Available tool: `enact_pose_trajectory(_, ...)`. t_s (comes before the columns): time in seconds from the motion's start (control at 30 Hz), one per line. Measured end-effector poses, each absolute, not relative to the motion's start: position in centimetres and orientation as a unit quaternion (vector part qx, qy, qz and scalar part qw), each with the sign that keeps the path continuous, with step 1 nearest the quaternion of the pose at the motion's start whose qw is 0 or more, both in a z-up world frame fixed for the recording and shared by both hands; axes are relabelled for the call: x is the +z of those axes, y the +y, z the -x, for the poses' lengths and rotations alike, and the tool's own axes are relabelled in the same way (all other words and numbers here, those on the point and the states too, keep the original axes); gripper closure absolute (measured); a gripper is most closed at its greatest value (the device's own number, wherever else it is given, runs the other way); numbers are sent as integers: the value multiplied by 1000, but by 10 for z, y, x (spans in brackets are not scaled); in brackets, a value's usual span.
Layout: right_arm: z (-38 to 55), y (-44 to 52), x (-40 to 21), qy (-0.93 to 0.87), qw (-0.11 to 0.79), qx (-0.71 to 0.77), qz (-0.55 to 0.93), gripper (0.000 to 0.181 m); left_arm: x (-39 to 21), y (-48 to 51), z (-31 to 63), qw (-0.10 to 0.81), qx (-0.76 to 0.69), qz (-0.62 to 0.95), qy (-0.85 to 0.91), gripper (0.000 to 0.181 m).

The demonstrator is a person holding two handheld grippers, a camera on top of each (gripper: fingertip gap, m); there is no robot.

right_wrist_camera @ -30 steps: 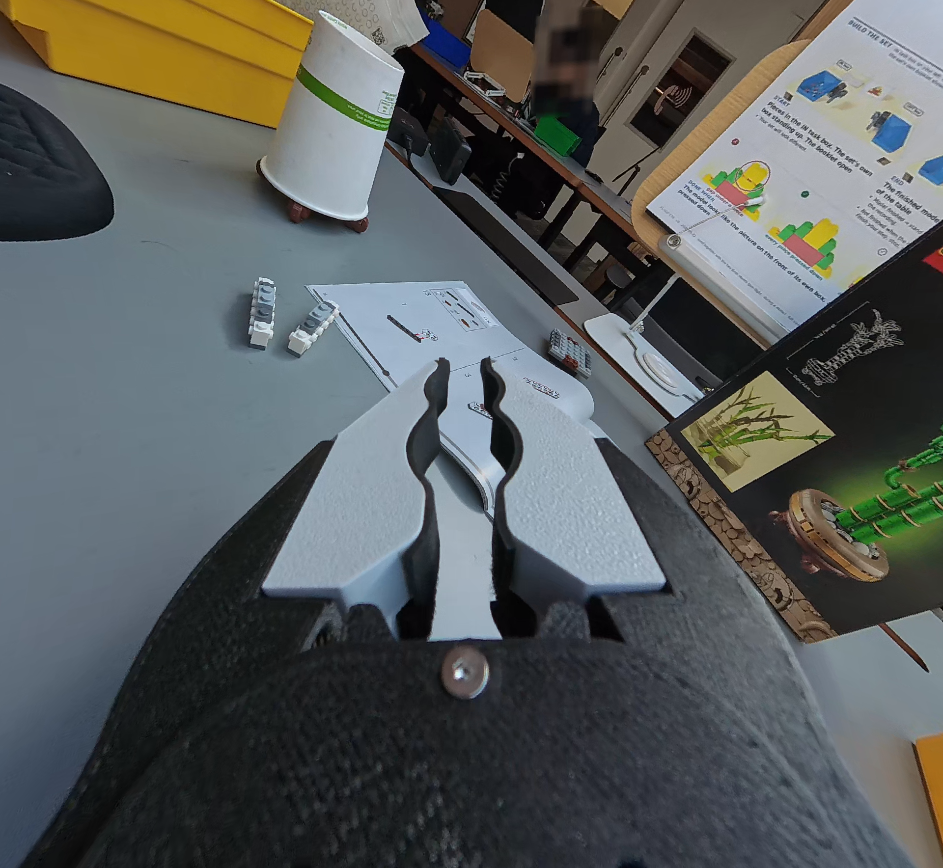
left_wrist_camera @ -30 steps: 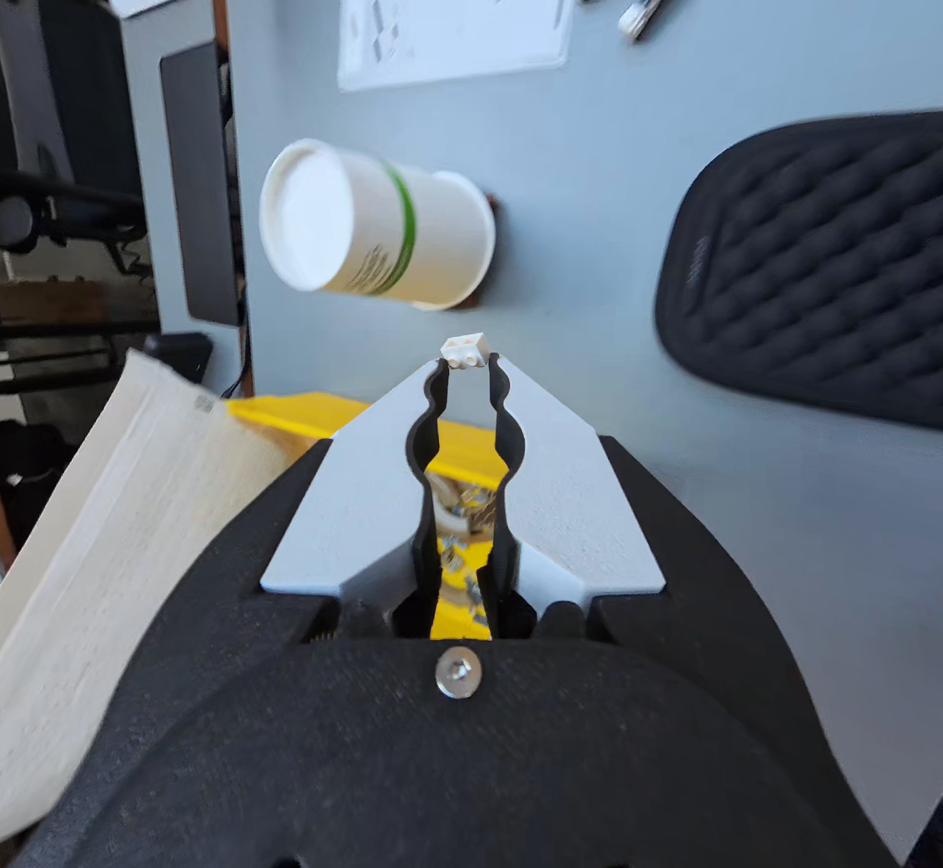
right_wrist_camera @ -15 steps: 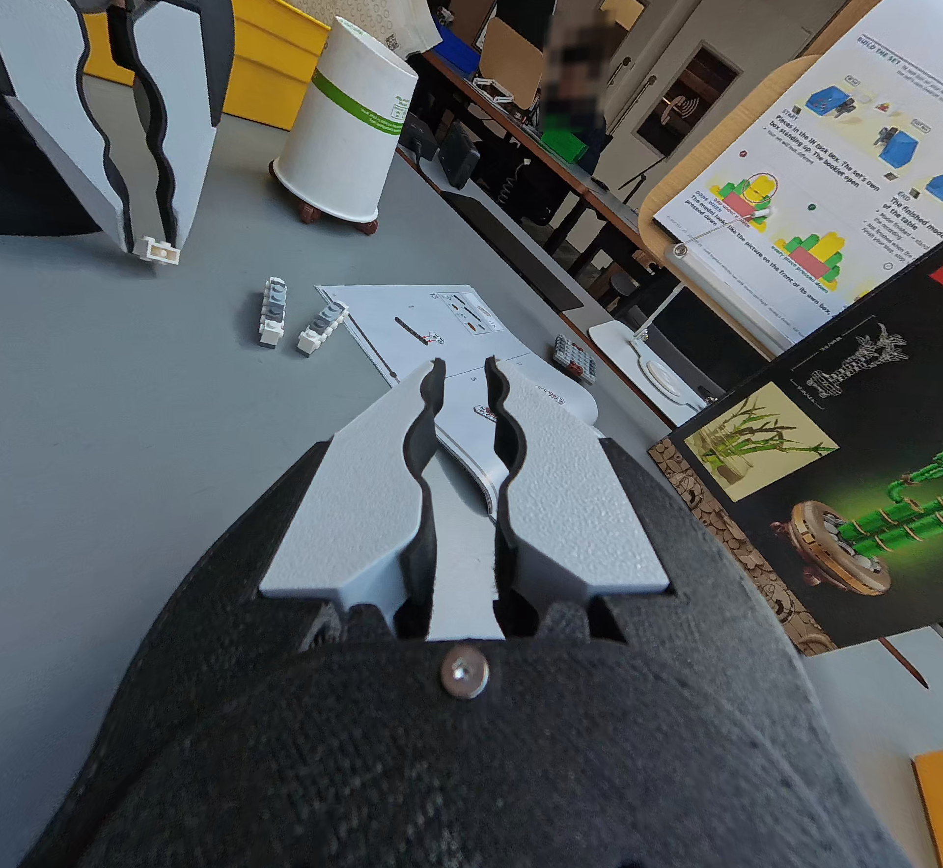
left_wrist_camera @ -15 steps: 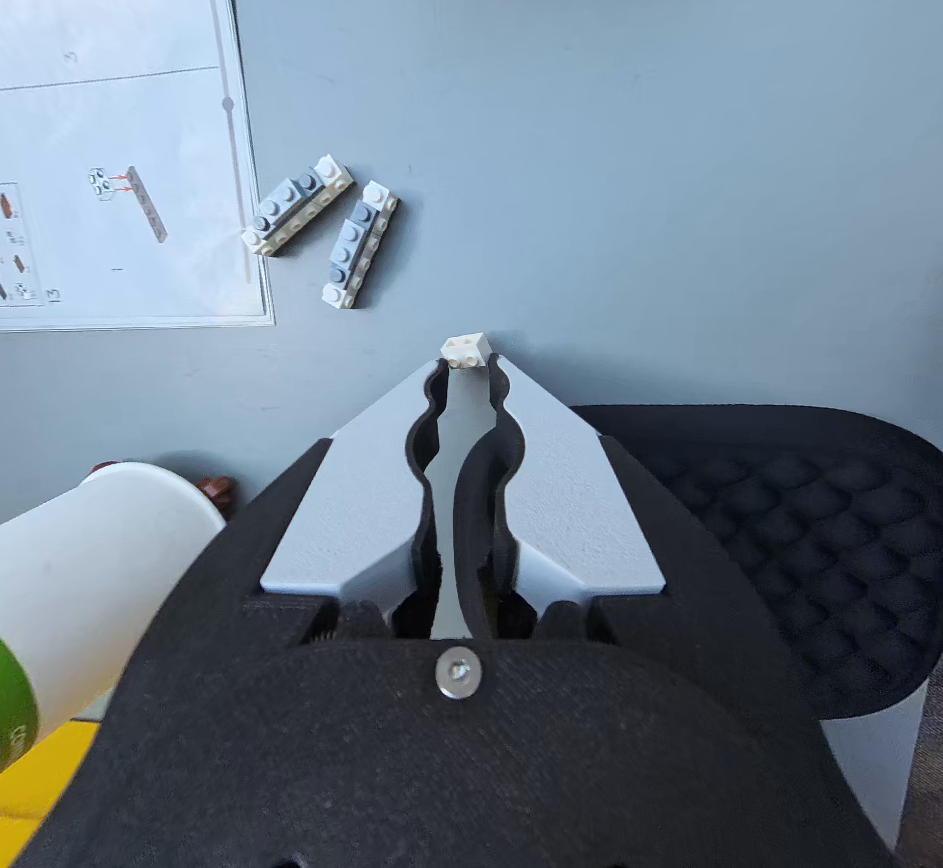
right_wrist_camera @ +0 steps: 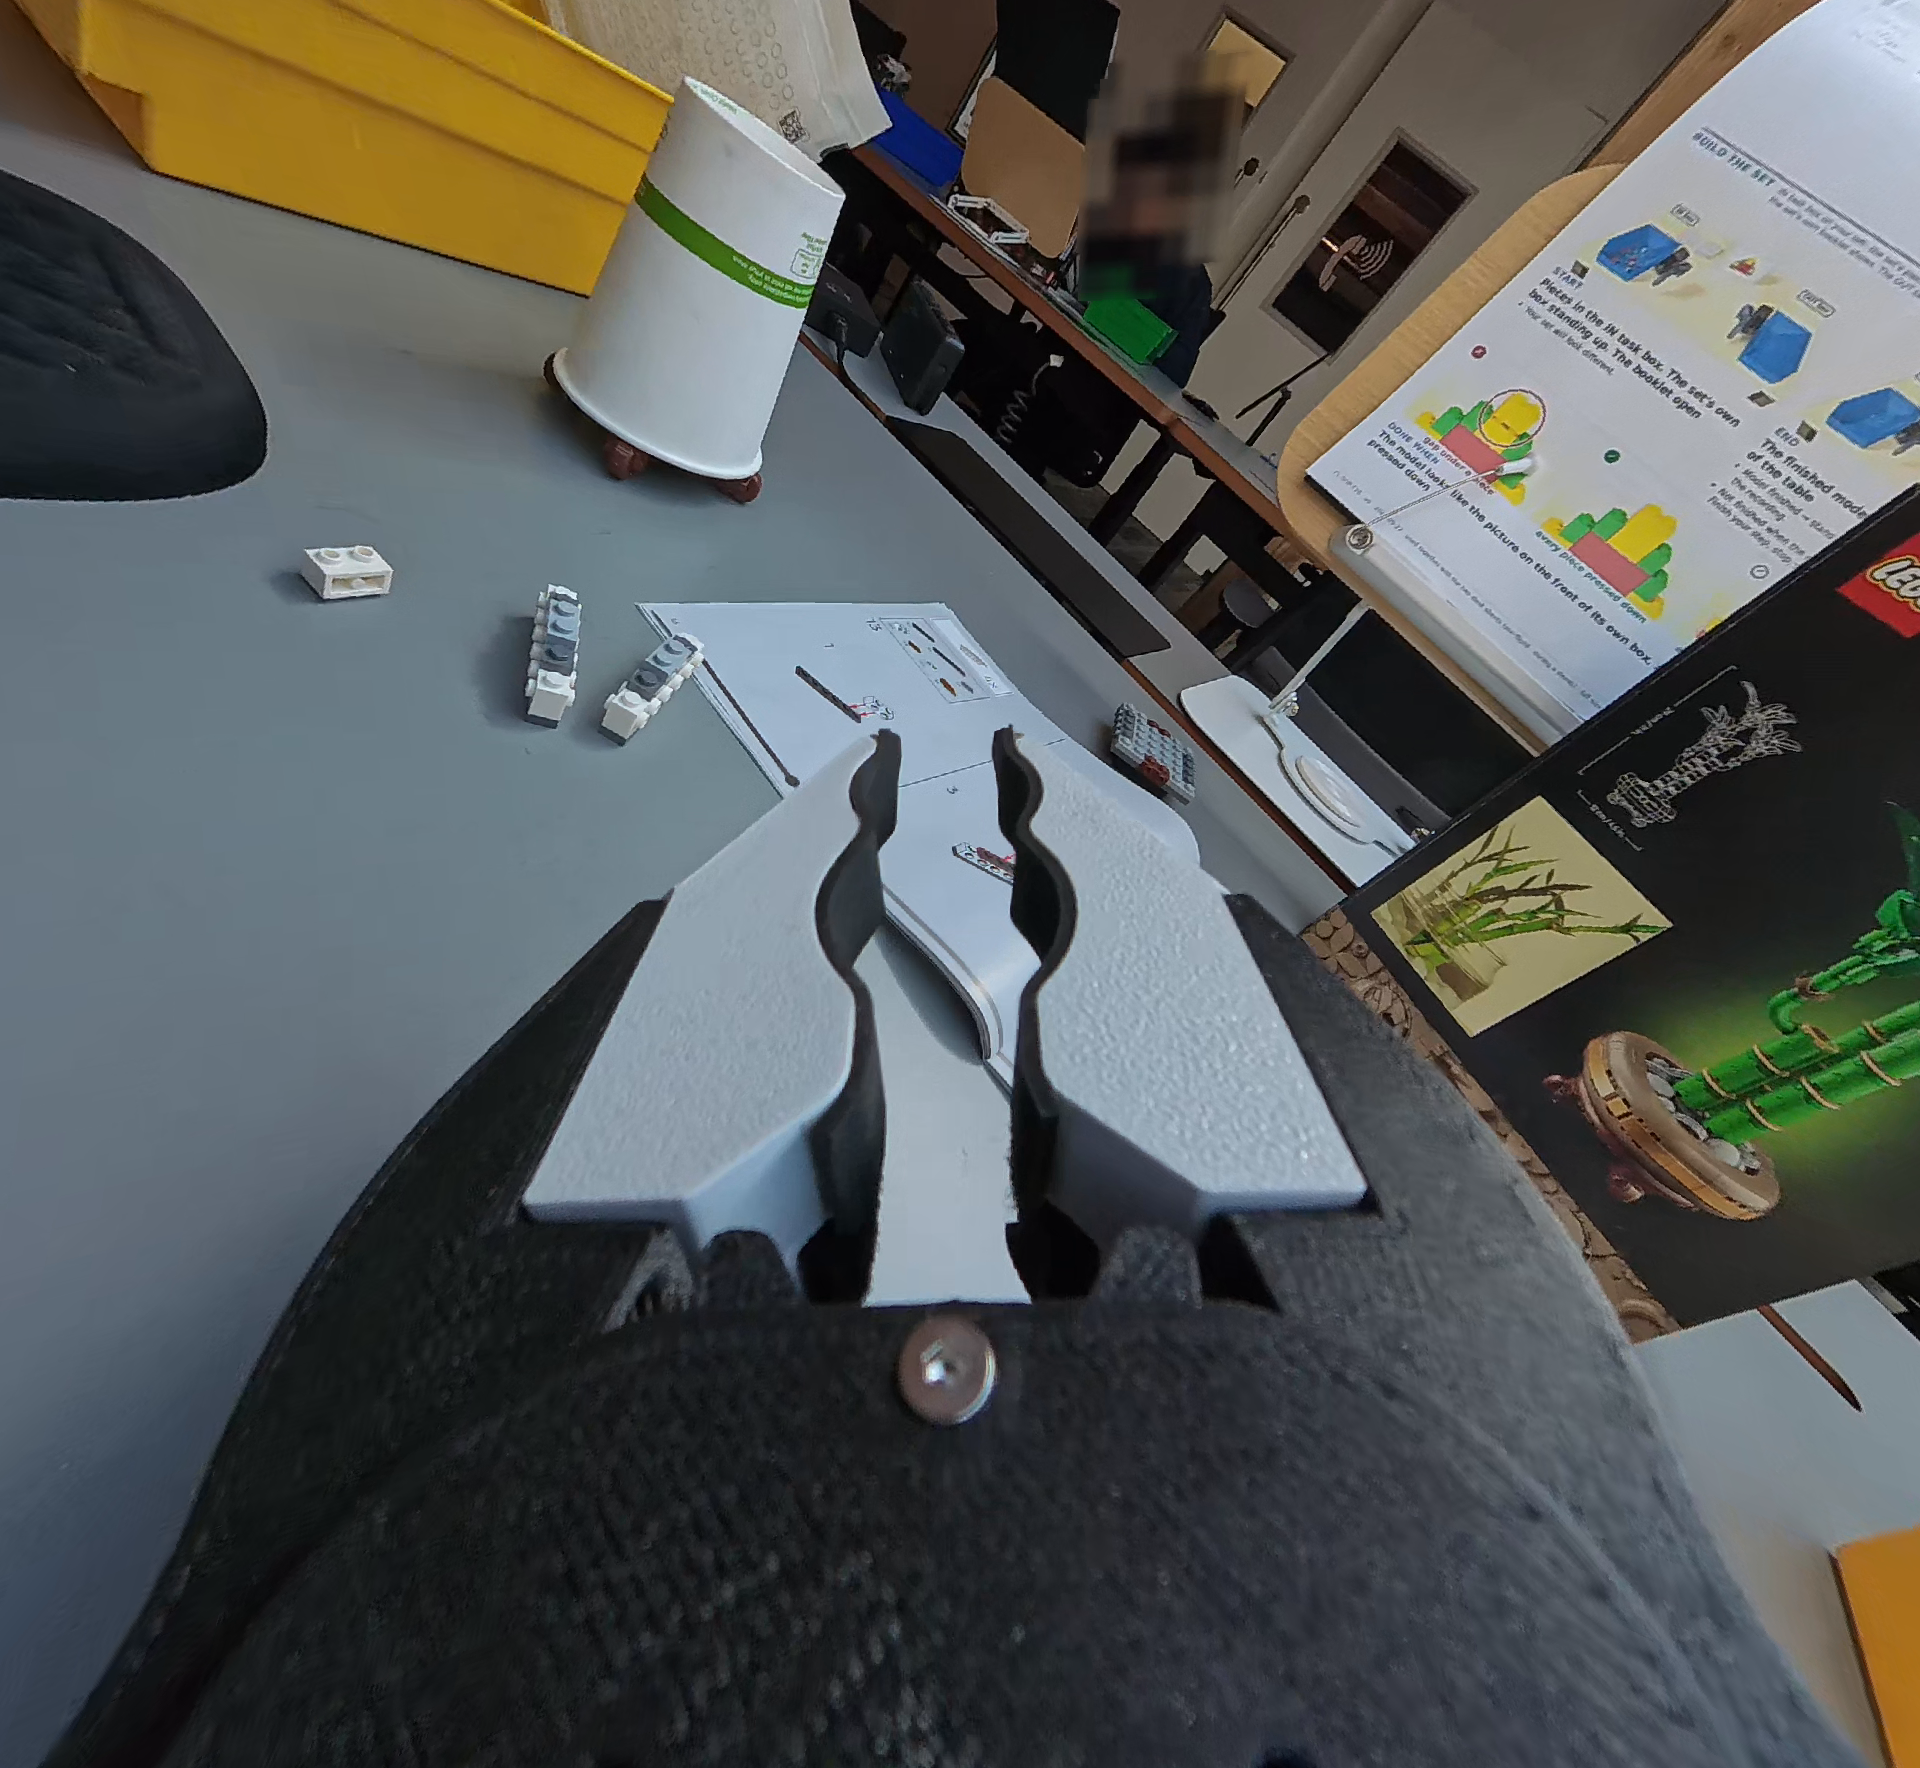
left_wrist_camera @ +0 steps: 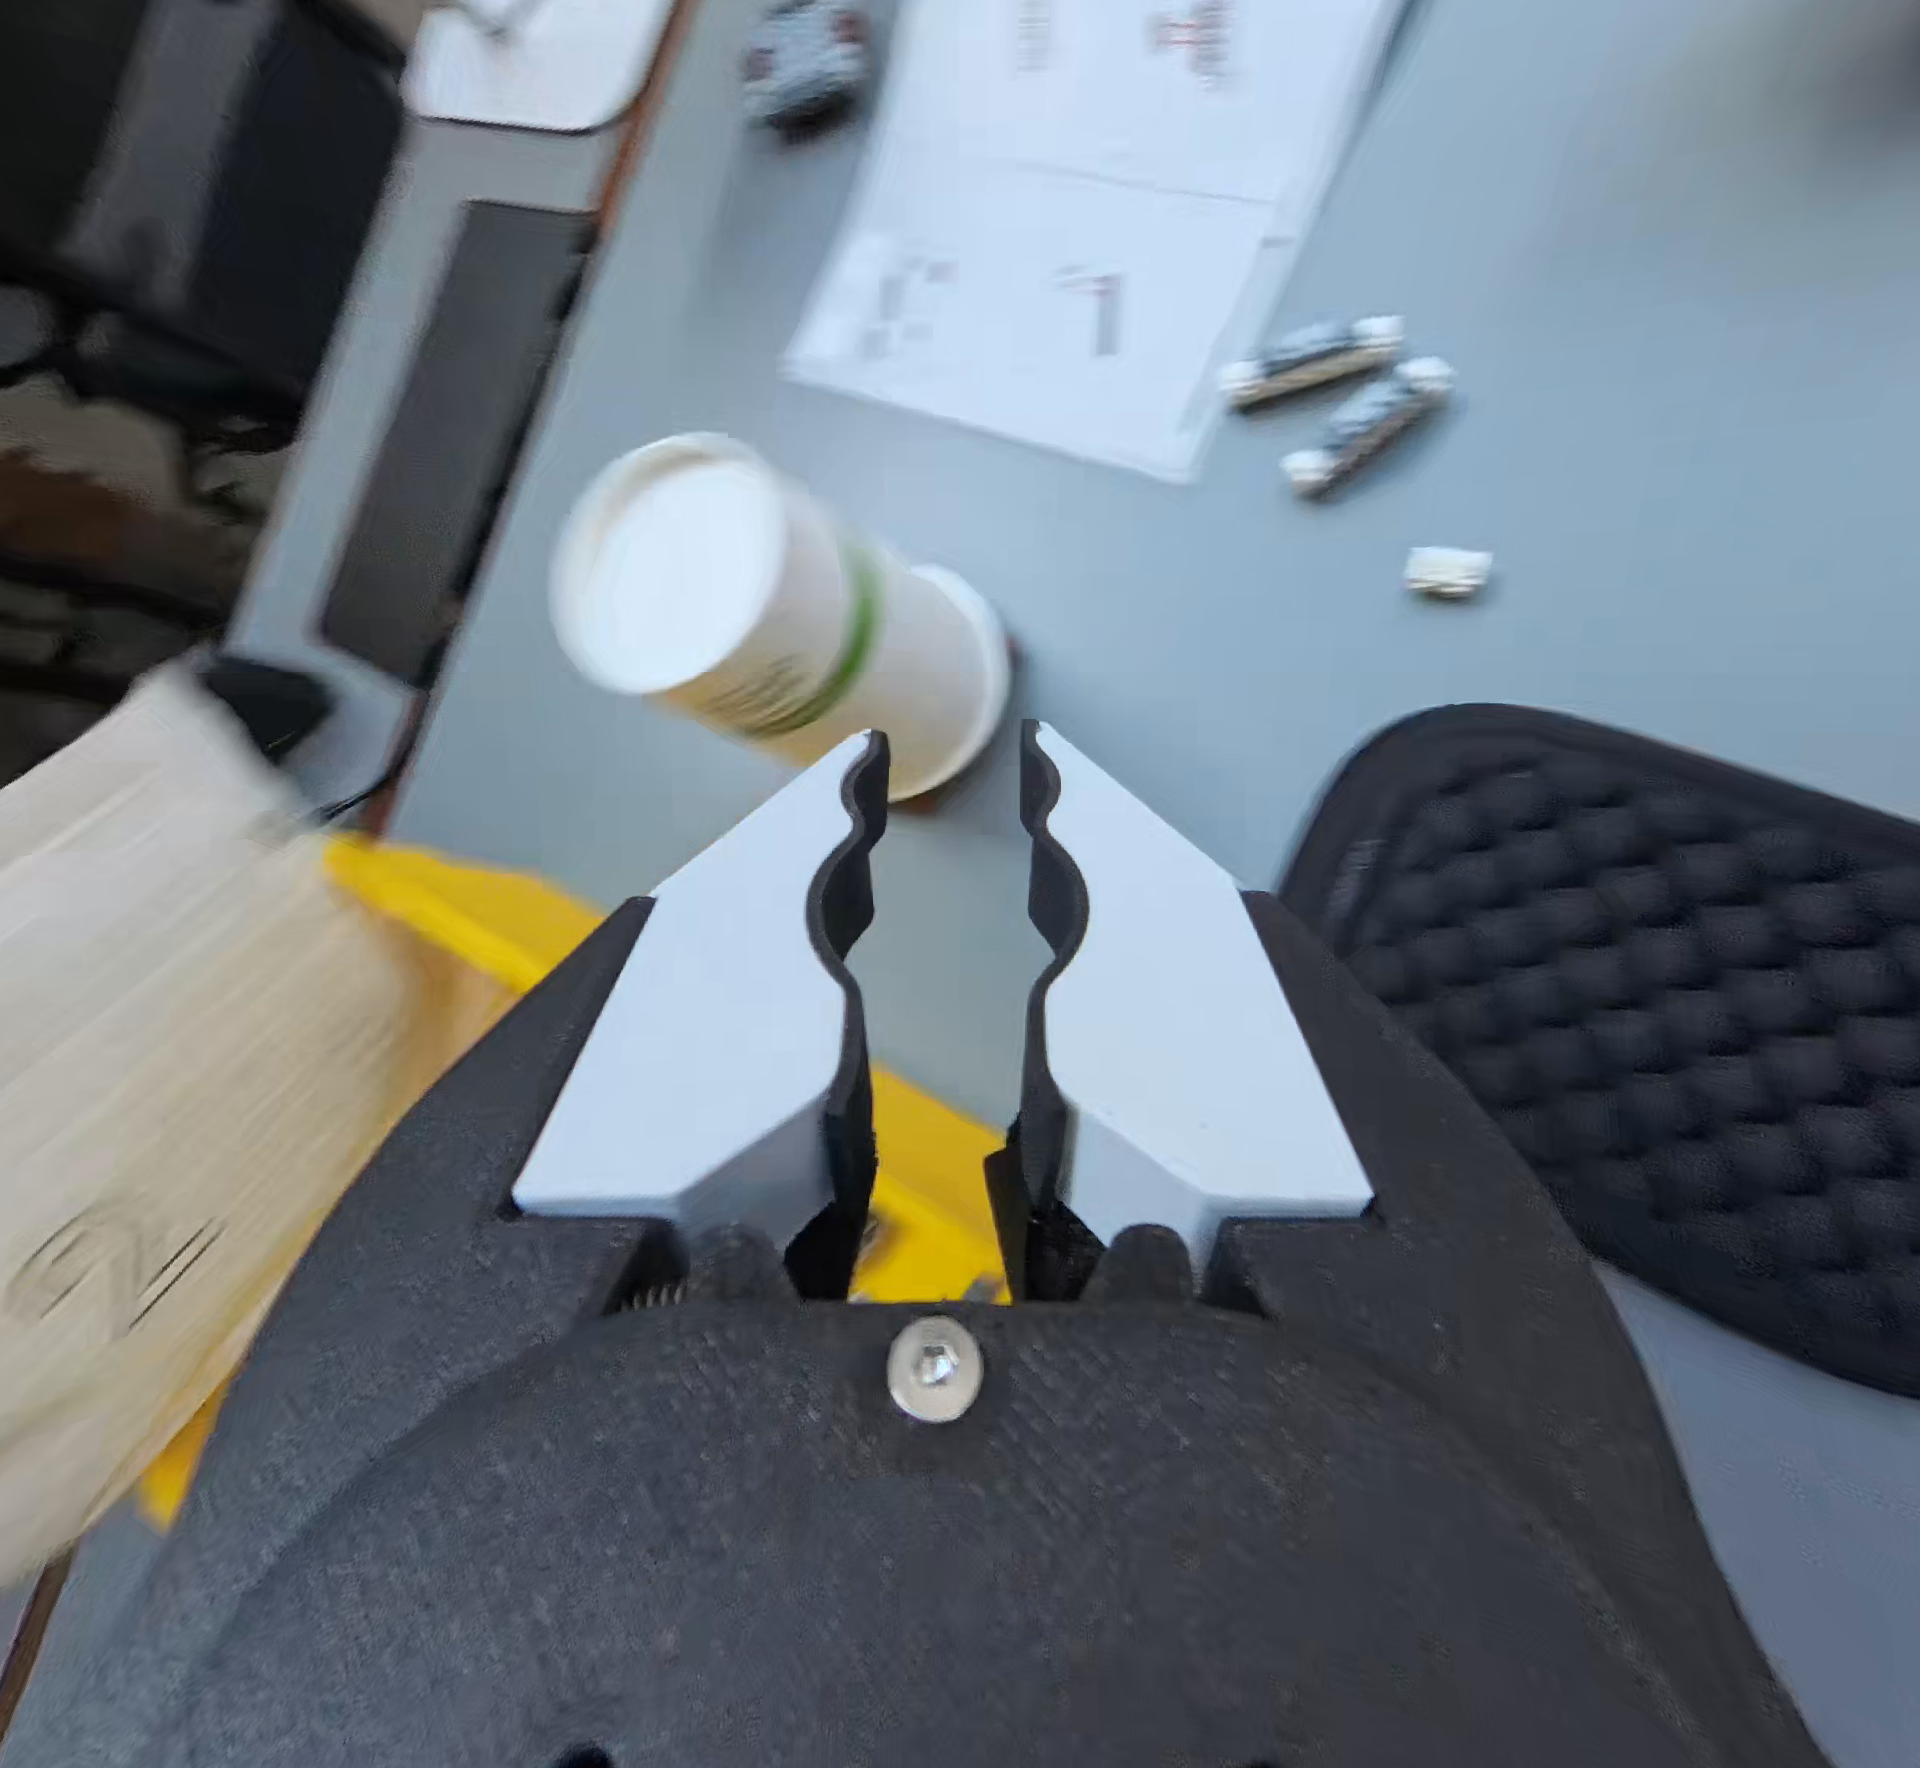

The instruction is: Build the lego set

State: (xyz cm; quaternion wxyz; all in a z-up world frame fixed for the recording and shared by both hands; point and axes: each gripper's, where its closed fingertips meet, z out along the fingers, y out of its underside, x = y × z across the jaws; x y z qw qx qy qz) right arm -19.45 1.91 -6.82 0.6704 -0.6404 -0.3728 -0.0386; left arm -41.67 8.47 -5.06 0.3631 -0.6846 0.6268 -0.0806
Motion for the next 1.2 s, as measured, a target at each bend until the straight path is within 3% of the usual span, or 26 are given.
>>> enact_pose_trajectory(0.1,194,20,-66,-368,675,-33,639,164,-4,174,527,445,32,731,516,166)
enact_pose_trajectory(0.33,193,23,-72,-373,663,-51,647,164,-91,229,624,258,34,833,489,165)
enact_pose_trajectory(0.77,192,25,-76,-375,656,-53,653,164,-154,258,659,124,102,840,519,160)
enact_pose_trajectory(0.93,193,25,-76,-378,655,-54,652,164,-164,253,670,80,121,841,520,171)
enact_pose_trajectory(1.1,194,24,-76,-380,655,-53,651,164,-157,253,670,93,125,839,522,172)
enact_pose_trajectory(1.2,194,24,-75,-380,657,-52,649,164,-133,258,669,146,146,837,507,172)
